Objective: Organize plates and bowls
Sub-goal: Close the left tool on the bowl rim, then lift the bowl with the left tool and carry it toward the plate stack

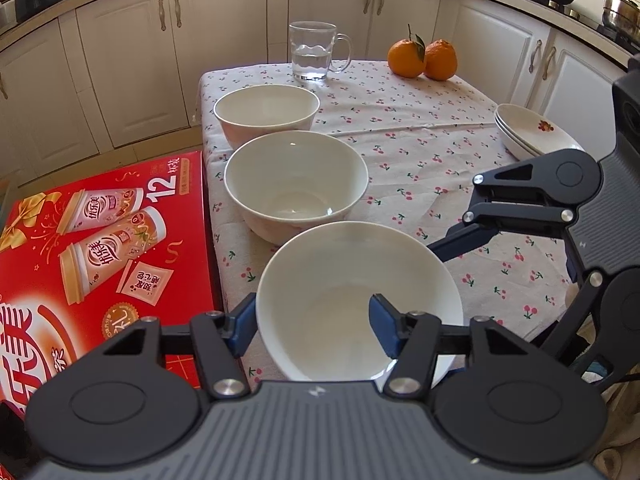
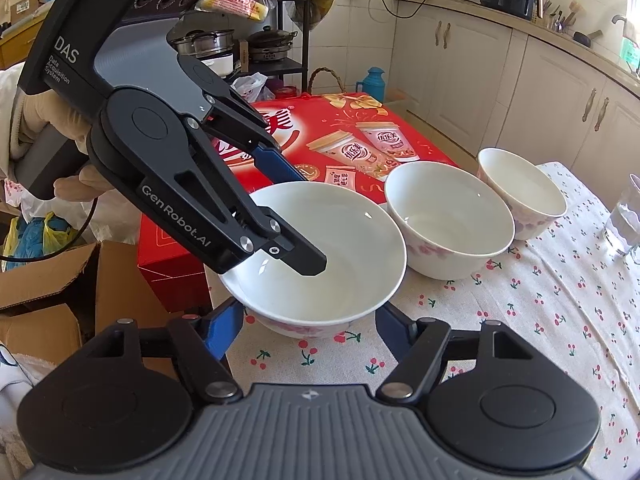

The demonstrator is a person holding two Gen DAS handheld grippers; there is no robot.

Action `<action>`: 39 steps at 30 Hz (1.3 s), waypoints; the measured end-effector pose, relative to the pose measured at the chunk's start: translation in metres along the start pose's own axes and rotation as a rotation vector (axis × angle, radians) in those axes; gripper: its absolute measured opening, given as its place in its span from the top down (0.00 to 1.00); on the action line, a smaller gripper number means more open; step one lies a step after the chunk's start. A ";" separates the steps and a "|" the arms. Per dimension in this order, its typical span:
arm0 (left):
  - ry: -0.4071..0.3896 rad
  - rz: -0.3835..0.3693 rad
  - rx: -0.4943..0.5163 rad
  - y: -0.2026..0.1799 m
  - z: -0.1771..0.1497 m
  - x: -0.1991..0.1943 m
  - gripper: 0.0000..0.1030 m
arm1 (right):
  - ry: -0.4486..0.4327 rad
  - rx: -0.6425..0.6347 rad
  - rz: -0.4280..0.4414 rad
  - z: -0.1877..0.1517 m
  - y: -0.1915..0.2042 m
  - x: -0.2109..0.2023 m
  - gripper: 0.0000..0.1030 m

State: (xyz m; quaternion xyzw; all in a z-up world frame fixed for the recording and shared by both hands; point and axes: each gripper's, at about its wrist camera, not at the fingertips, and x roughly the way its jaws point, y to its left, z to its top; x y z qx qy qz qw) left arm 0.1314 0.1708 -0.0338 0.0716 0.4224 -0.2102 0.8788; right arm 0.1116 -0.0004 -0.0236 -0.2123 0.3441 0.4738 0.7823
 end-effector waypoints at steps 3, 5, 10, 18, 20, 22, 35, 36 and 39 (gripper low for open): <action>-0.001 -0.008 0.003 -0.003 0.003 -0.001 0.43 | -0.006 0.020 0.008 -0.002 -0.003 -0.005 0.25; -0.003 -0.014 0.009 -0.007 0.005 -0.001 0.43 | -0.010 0.031 0.008 -0.003 -0.005 -0.010 0.25; -0.010 -0.036 0.034 -0.020 0.012 0.000 0.43 | -0.022 0.046 -0.012 -0.009 -0.009 -0.025 0.25; -0.027 -0.087 0.091 -0.046 0.032 0.011 0.43 | -0.032 0.091 -0.074 -0.028 -0.020 -0.052 0.25; -0.028 -0.104 0.111 -0.054 0.039 0.017 0.43 | -0.033 0.107 -0.095 -0.034 -0.024 -0.059 0.25; -0.028 -0.122 0.131 -0.062 0.045 0.023 0.43 | -0.035 0.123 -0.115 -0.039 -0.029 -0.066 0.25; -0.038 -0.215 0.238 -0.109 0.085 0.064 0.43 | -0.034 0.231 -0.247 -0.076 -0.063 -0.101 0.25; -0.037 -0.220 0.244 -0.111 0.086 0.067 0.43 | -0.033 0.238 -0.253 -0.078 -0.065 -0.103 0.25; -0.033 -0.236 0.253 -0.115 0.091 0.074 0.43 | -0.034 0.252 -0.269 -0.084 -0.070 -0.106 0.25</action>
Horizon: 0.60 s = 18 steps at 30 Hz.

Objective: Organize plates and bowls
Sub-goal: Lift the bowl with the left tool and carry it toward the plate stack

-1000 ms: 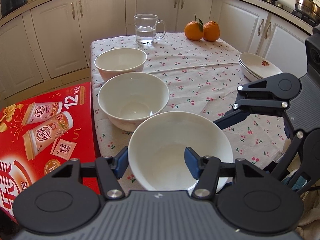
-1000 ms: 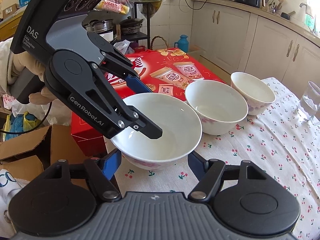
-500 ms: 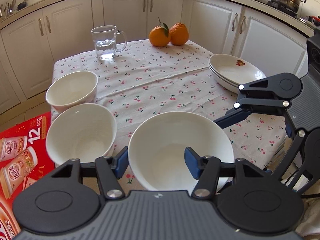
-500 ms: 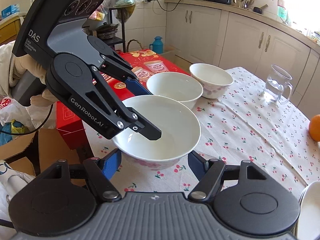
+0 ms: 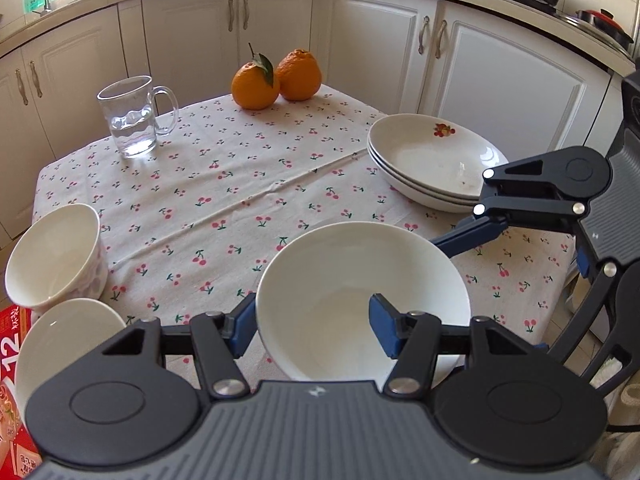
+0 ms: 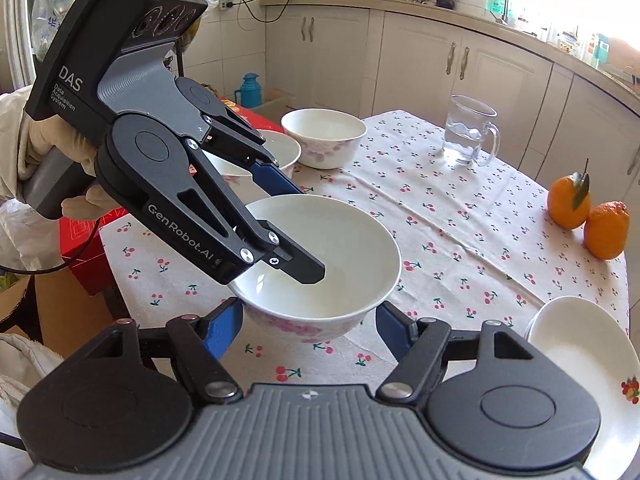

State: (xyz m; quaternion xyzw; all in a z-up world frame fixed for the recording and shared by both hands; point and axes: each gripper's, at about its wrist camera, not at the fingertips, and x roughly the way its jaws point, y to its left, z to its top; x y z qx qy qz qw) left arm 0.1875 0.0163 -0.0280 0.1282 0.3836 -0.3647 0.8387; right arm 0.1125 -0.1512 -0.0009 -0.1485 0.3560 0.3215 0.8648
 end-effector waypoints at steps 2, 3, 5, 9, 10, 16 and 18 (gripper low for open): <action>0.003 -0.007 0.002 -0.001 0.002 0.005 0.43 | 0.003 0.010 -0.007 -0.002 -0.004 0.000 0.25; 0.004 -0.010 0.001 -0.001 0.003 0.008 0.43 | 0.005 0.014 -0.010 -0.004 -0.006 0.000 0.25; 0.007 -0.014 -0.001 0.000 0.004 0.013 0.43 | 0.009 0.022 -0.016 -0.006 -0.009 0.002 0.25; 0.017 -0.017 -0.001 -0.001 0.006 0.020 0.43 | 0.012 0.034 -0.021 -0.008 -0.013 0.005 0.25; 0.016 -0.018 -0.001 -0.001 0.006 0.021 0.43 | 0.013 0.036 -0.022 -0.009 -0.014 0.005 0.25; 0.005 -0.018 0.004 -0.002 0.007 0.026 0.43 | 0.018 0.050 -0.034 -0.011 -0.018 0.008 0.25; 0.005 -0.019 0.001 -0.001 0.007 0.028 0.43 | 0.020 0.054 -0.036 -0.012 -0.018 0.009 0.25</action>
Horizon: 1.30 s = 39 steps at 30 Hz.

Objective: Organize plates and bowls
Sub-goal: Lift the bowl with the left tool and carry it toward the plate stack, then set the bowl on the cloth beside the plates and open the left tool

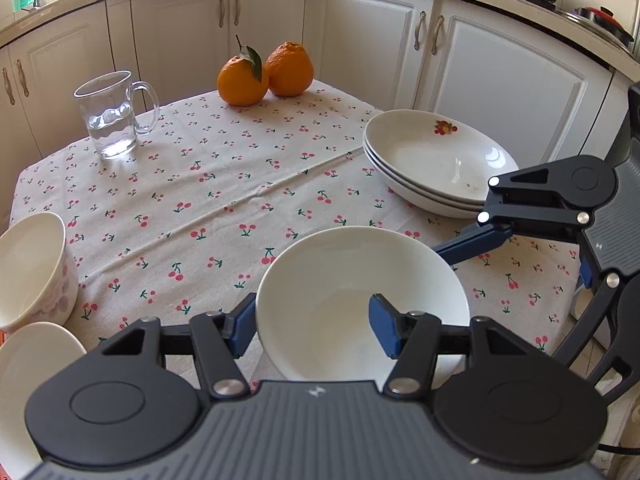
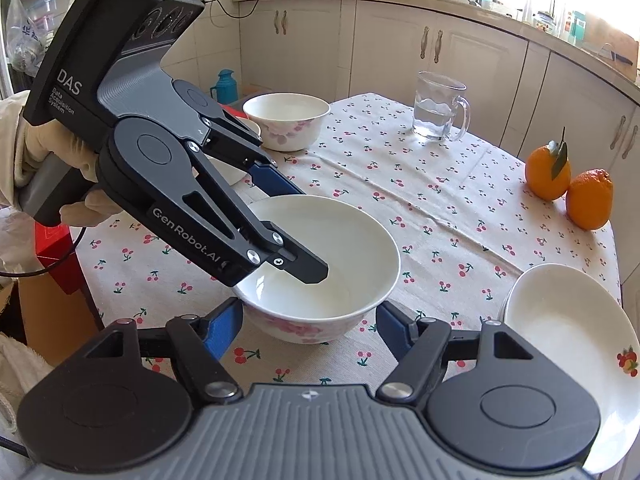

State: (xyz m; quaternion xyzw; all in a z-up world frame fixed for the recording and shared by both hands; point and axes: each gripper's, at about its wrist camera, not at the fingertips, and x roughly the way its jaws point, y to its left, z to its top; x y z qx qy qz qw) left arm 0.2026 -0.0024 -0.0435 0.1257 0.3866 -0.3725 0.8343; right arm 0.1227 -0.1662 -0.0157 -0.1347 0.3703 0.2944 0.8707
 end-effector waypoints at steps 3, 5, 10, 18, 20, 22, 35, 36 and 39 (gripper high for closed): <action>-0.003 0.009 0.009 -0.001 -0.001 0.001 0.43 | -0.005 0.006 0.001 0.000 0.000 0.000 0.25; -0.004 0.011 0.010 -0.001 -0.001 0.001 0.43 | -0.008 0.011 0.005 0.000 0.000 0.000 0.25; -0.016 0.004 0.011 -0.002 -0.003 -0.001 0.41 | -0.007 0.016 0.008 0.000 0.001 -0.001 0.24; -0.041 0.004 0.009 -0.002 -0.006 -0.010 0.20 | -0.022 0.027 0.025 -0.001 0.004 -0.003 0.00; -0.053 0.012 0.005 -0.002 -0.008 -0.017 0.18 | -0.028 0.037 0.035 0.000 0.003 -0.006 0.00; -0.070 0.027 0.002 -0.001 -0.009 -0.025 0.13 | -0.024 0.035 0.022 0.001 0.003 -0.007 0.00; -0.163 0.125 -0.008 -0.008 -0.028 -0.072 0.05 | -0.020 0.013 -0.040 0.005 0.015 -0.020 0.00; -0.164 0.131 -0.005 -0.009 -0.031 -0.074 0.05 | -0.023 0.012 -0.044 0.005 0.017 -0.021 0.00; -0.160 0.145 -0.012 -0.012 -0.039 -0.078 0.04 | -0.024 0.011 -0.050 0.006 0.021 -0.024 0.00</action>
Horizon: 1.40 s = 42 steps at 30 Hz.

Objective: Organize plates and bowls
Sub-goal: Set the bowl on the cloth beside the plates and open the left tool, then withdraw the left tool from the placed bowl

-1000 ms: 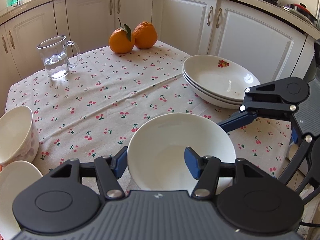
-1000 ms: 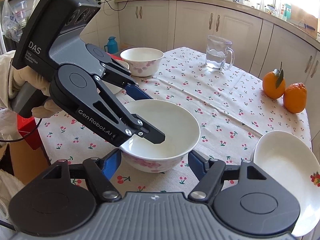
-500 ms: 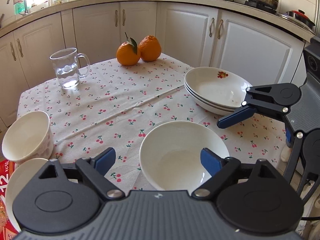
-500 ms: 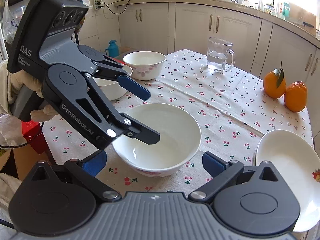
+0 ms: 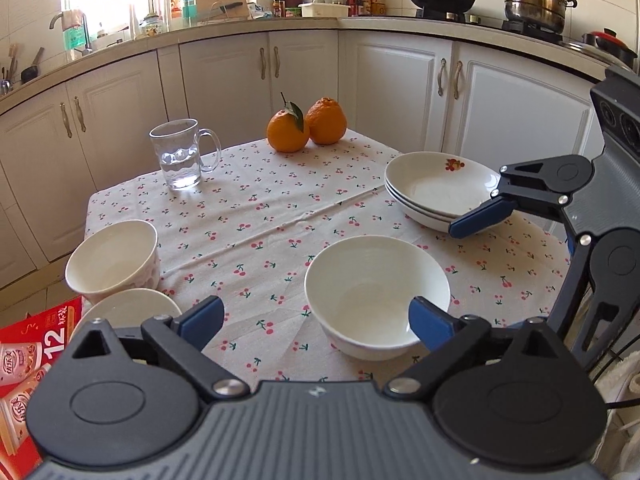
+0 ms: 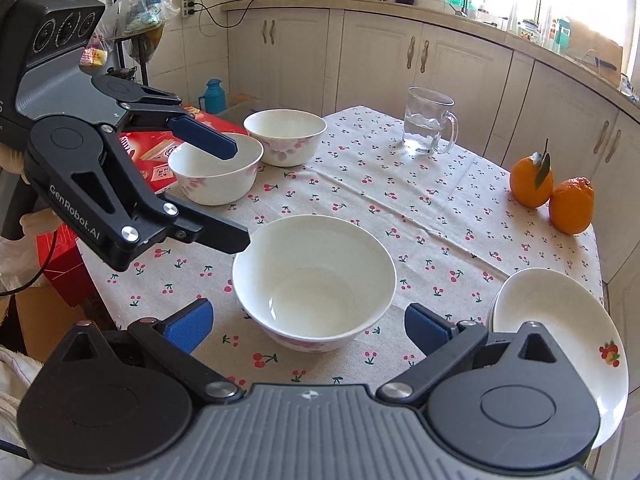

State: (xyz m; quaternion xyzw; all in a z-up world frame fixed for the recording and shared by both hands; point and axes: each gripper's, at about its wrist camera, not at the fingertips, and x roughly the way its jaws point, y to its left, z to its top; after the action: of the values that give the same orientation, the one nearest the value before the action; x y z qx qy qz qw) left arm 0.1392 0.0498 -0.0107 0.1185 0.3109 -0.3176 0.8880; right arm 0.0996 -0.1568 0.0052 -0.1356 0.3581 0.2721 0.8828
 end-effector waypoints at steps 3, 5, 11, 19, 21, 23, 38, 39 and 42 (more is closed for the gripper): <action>0.007 0.000 -0.017 -0.001 -0.009 -0.007 0.04 | 0.000 0.012 -0.028 0.001 0.003 -0.003 0.00; 0.005 -0.004 -0.035 -0.001 -0.015 -0.014 0.04 | 0.005 0.019 -0.035 0.002 0.003 -0.004 0.00; -0.008 0.058 -0.051 0.004 -0.029 -0.031 0.03 | 0.006 -0.006 -0.066 0.004 0.008 -0.006 0.00; 0.034 0.187 -0.060 0.027 -0.045 -0.041 0.03 | -0.012 -0.082 -0.053 0.024 0.024 -0.001 0.00; 0.043 0.204 -0.103 0.037 -0.050 -0.041 0.03 | -0.019 -0.099 -0.042 0.031 0.028 0.002 0.00; 0.055 0.216 -0.138 0.045 -0.054 -0.040 0.03 | -0.019 -0.113 -0.029 0.040 0.033 0.007 0.00; 0.021 0.248 -0.221 0.089 -0.069 -0.033 0.03 | 0.017 -0.171 0.042 0.084 0.052 0.052 0.00; 0.015 0.247 -0.222 0.092 -0.070 -0.032 0.03 | 0.018 -0.172 0.045 0.087 0.052 0.055 0.00; -0.001 0.238 -0.225 0.101 -0.071 -0.030 0.03 | 0.026 -0.173 0.053 0.095 0.051 0.065 0.00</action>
State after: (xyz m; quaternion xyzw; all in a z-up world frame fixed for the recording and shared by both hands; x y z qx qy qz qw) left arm 0.1515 0.1713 -0.0454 0.0543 0.3280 -0.1735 0.9270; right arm 0.1620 -0.0494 0.0242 -0.2052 0.3481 0.3233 0.8557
